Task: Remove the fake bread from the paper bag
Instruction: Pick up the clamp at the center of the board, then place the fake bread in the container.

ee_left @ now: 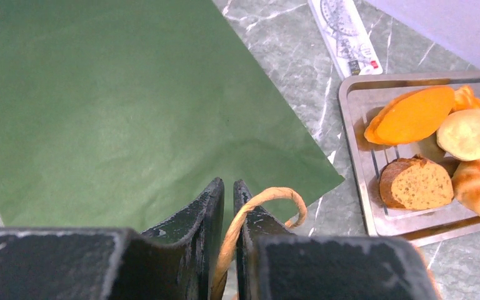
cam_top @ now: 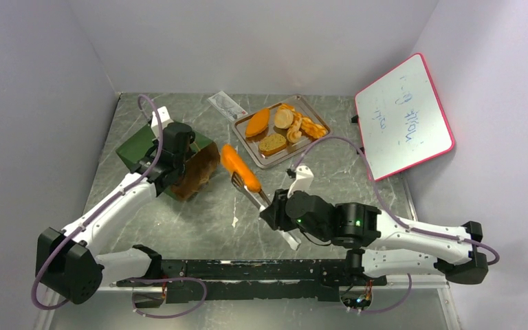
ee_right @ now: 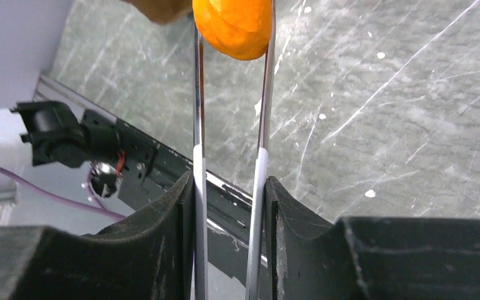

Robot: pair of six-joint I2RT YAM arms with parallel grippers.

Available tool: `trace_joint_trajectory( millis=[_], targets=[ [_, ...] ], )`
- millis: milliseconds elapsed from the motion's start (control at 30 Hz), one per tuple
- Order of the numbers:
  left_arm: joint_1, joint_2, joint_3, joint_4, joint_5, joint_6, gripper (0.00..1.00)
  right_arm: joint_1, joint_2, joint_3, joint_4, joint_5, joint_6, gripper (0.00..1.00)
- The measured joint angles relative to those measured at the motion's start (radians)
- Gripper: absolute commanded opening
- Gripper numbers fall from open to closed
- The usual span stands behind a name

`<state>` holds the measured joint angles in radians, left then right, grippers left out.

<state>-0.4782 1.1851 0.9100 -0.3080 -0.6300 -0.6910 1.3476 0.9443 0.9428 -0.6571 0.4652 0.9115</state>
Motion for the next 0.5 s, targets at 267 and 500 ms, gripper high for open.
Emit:
trace_joint_trajectory(
  millis=[267, 500],
  targets=[
    [0.000, -0.031, 0.080, -0.034, 0.001, 0.047, 0.07, 0.000, -0.040, 0.009, 0.019, 0.153, 0.031, 0.00],
    [0.000, -0.043, 0.185, -0.050, 0.028, 0.087, 0.07, -0.047, -0.016, 0.084, 0.053, 0.257, -0.010, 0.00]
  ],
)
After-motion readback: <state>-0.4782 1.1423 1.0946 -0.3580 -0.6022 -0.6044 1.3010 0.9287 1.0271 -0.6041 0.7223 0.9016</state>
